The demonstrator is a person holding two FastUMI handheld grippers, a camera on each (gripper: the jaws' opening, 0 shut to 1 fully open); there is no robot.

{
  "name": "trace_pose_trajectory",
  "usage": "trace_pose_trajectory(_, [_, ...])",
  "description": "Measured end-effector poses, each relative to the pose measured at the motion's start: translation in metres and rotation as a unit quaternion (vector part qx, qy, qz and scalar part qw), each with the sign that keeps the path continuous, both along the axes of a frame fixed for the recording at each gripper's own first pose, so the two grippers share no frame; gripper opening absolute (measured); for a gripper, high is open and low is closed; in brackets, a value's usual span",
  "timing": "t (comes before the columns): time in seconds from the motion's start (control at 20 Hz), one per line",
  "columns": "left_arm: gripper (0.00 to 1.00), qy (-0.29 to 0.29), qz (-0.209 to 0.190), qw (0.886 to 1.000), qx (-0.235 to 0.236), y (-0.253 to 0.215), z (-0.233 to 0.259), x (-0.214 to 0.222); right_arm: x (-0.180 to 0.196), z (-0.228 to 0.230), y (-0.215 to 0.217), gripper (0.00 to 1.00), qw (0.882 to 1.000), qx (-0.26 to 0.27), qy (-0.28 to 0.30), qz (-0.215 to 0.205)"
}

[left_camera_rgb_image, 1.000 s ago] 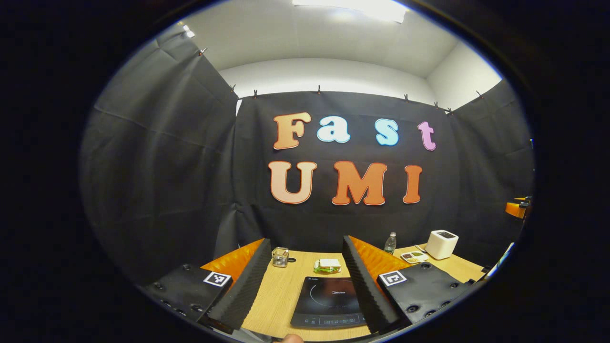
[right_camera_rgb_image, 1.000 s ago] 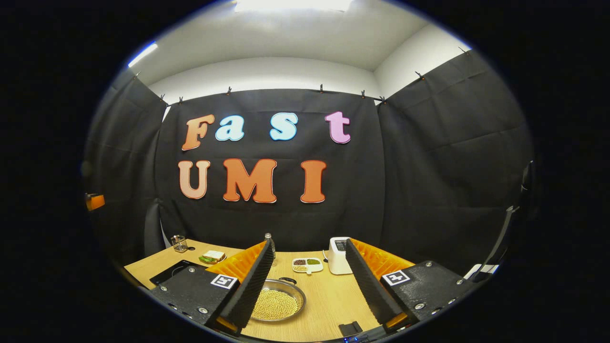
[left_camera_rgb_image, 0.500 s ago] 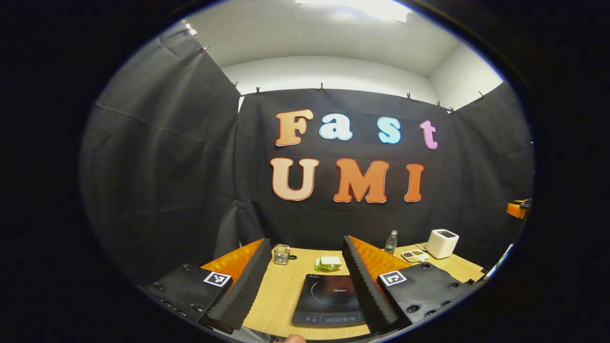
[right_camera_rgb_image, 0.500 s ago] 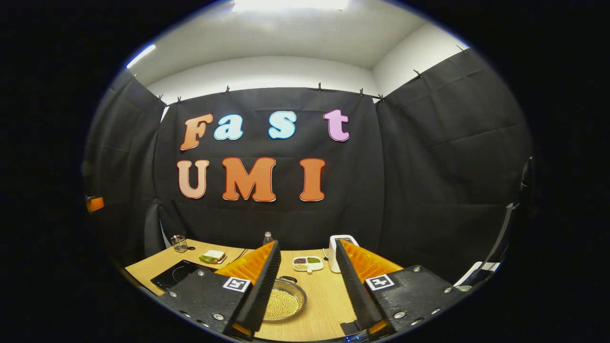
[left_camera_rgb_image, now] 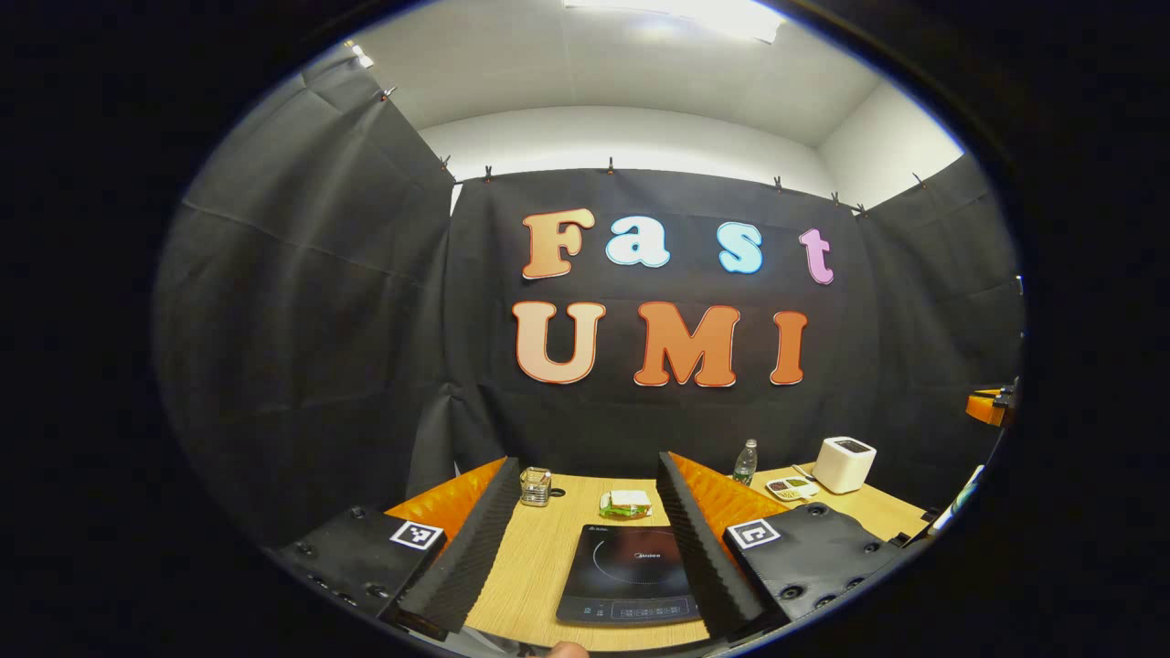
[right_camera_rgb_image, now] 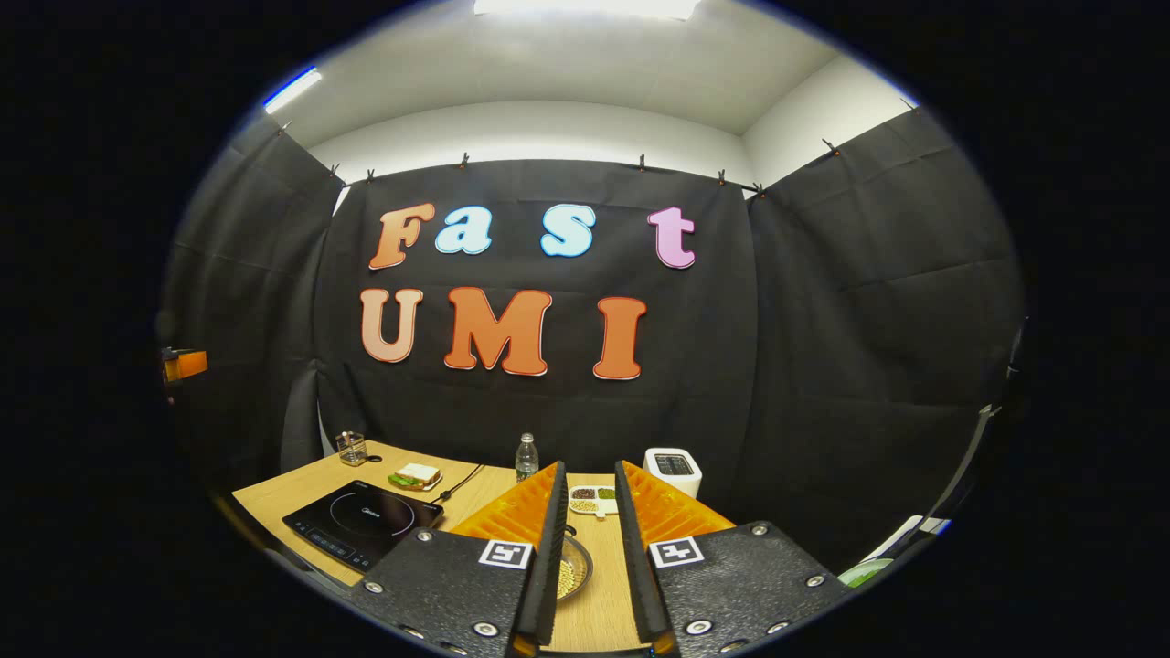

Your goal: First push the handle of the pot to place it horizontally, then grasp the pot with both hands and set it on the induction cooktop.

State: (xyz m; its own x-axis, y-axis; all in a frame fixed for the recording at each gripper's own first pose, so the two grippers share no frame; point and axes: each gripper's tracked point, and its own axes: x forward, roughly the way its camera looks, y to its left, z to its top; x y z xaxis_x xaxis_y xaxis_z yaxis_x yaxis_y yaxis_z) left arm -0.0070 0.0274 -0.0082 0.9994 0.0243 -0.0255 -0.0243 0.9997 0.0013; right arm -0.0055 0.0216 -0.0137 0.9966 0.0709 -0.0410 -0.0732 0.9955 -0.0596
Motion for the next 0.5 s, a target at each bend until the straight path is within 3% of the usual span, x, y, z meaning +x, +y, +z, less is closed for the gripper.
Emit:
trace_pose_trajectory(0.05, [0.97, 0.001, 0.0, 1.0, 0.0, 0.0, 0.0, 0.0, 0.001, -0.001, 0.0, 0.3, 1.0, 0.001, 0.001, 0.002])
trace_pose_trajectory(0.35, [0.98, 0.006, -0.001, 1.0, -0.002, 0.0, -0.005, 0.002, 0.004, -0.011, 0.0, 0.18, 1.0, 0.011, 0.01, 0.012])
trace_pose_trajectory(0.5, [0.98, 0.009, -0.006, 1.0, -0.005, -0.004, -0.007, 0.002, 0.009, -0.022, 0.001, 0.17, 1.0, 0.007, 0.021, 0.011])
